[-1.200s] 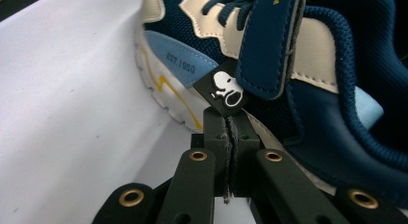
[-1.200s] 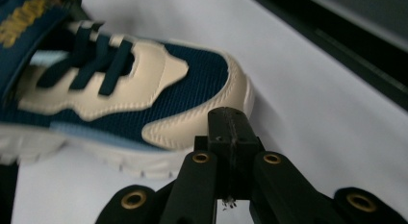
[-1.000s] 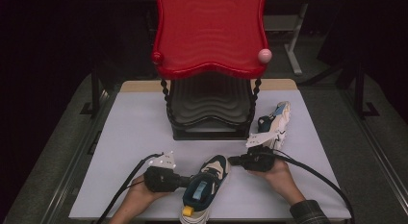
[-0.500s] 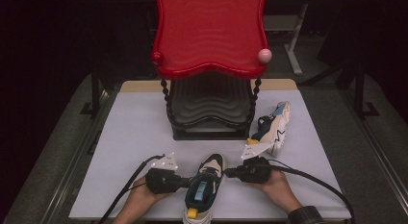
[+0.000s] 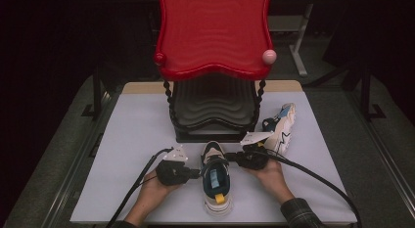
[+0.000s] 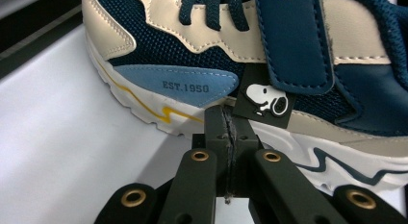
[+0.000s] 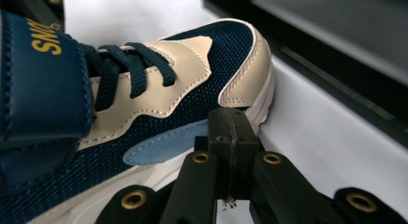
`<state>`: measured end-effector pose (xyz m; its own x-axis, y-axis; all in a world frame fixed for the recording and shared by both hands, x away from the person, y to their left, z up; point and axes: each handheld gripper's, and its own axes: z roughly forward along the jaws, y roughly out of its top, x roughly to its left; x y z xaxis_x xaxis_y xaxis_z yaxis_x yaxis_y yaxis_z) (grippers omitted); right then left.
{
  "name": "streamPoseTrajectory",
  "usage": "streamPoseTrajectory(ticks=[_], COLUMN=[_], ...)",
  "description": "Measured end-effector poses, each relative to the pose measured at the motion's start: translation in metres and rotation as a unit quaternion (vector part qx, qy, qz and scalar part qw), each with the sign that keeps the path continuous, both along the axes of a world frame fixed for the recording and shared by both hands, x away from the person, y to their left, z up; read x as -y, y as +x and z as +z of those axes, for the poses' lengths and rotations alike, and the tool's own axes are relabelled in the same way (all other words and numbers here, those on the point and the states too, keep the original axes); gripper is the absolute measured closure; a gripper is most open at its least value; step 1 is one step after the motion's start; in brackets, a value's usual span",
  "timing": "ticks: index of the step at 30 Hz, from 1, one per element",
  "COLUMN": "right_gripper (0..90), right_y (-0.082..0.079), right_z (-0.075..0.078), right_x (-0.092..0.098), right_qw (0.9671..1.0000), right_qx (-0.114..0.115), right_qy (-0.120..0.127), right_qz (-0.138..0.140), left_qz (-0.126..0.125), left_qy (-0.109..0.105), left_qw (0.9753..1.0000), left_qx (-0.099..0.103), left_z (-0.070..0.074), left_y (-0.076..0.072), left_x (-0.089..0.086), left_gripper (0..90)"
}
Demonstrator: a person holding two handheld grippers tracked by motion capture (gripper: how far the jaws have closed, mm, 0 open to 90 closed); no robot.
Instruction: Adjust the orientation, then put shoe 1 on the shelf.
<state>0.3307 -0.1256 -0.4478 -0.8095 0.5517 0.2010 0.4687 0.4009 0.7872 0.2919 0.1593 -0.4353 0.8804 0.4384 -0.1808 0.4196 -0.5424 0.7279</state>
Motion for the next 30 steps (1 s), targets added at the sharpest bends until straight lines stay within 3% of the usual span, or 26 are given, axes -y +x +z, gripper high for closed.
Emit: streamPoseTrajectory(ticks=[5, 10, 13, 14, 16, 20, 21, 25, 27, 30], right_gripper=[88.7, 72.0, 61.1, 51.6, 47.7, 36.3, 30.7, 25.8, 22.2, 20.2], right_y=[0.011, 0.007, -0.002, -0.008, -0.011, -0.027, -0.035, -0.043, -0.047, -0.049], right_z=[-0.002, 0.003, 0.007, 0.008, 0.008, 0.005, 0.002, -0.003, -0.005, -0.007], right_x=[0.003, 0.008, 0.012, 0.016, 0.019, 0.032, 0.04, 0.05, 0.06, 0.063], right_qw=[0.9999, 0.9998, 0.9996, 0.9992, 0.9988, 0.9953, 0.9938, 0.9907, 0.9924, 0.9927], right_qx=[0.002, 0.002, 0.007, 0.01, 0.009, 0.018, 0.017, 0.023, 0.007, 0.012], right_qy=[0.007, -0.004, -0.024, -0.036, -0.044, -0.093, -0.108, -0.131, -0.117, -0.113], right_qz=[-0.016, -0.018, -0.016, -0.017, -0.018, -0.017, -0.024, -0.03, -0.037, -0.039], left_qz=[0.022, 0.018, 0.017, 0.017, 0.013, 0.003, 0.001, -0.004, -0.007, -0.016], left_qy=[-0.004, -0.009, -0.012, -0.012, -0.012, -0.008, -0.019, -0.043, -0.058, -0.065], left_qw=[0.9997, 0.9998, 0.9998, 0.9998, 0.9998, 0.9998, 0.9997, 0.9988, 0.9979, 0.9972], left_qx=[0.004, 0.003, 0.006, 0.008, 0.01, 0.016, 0.018, 0.024, 0.027, 0.032], left_z=[-0.001, 0.003, 0.008, 0.01, 0.015, 0.022, 0.028, 0.044, 0.052, 0.06], left_y=[0.014, 0.013, 0.012, 0.011, 0.01, 0.007, 0.007, 0.006, 0.004, 0.003], left_x=[-0.001, -0.005, -0.009, -0.01, -0.012, -0.014, -0.016, -0.019, -0.019, -0.015], left_gripper=[89.0, 83.4, 77.8, 73.3, 71.4, 61.6, 58.1, 53.8, 50.7, 49.5])
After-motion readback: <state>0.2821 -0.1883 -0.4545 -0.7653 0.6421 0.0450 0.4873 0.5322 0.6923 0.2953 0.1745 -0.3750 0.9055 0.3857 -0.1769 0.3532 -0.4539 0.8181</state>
